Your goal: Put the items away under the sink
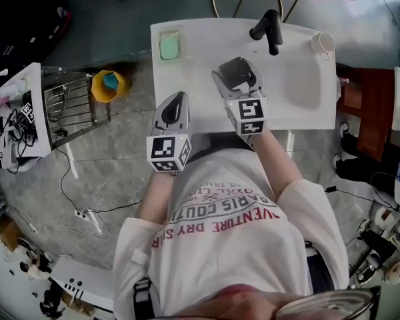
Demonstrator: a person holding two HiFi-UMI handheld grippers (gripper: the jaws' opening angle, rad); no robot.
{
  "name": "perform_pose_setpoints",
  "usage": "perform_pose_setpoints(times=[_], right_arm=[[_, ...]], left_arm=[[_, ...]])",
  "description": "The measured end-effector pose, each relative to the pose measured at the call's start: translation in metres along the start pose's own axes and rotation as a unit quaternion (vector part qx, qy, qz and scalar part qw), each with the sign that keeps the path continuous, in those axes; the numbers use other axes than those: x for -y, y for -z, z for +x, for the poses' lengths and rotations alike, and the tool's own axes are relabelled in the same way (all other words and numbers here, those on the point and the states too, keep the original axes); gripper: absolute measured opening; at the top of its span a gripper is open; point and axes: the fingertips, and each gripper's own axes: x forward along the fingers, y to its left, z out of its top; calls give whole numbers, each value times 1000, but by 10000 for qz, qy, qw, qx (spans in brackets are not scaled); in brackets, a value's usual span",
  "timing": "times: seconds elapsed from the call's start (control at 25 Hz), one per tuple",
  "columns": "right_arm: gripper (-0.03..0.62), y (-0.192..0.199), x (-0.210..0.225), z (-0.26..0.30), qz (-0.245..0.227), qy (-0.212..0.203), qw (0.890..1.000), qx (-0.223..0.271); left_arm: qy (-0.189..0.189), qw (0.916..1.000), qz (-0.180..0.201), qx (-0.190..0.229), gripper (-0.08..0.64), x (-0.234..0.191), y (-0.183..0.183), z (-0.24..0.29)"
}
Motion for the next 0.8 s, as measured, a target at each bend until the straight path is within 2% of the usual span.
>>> perform_pose_setpoints(times=[0.32,0.48,0.8], right_arm=[[379,22,-35,-103,93,257,9996,84],[379,41,-46,-142,60,269,9996,-28],[379,103,-44,-195,259,293,9984,-411]], left_arm=[[-29,9995,90,286,28,15,18,-82],[61,9998,-43,165,28,28,45,-98],[350,9992,-148,-100,28,82,97,-106]])
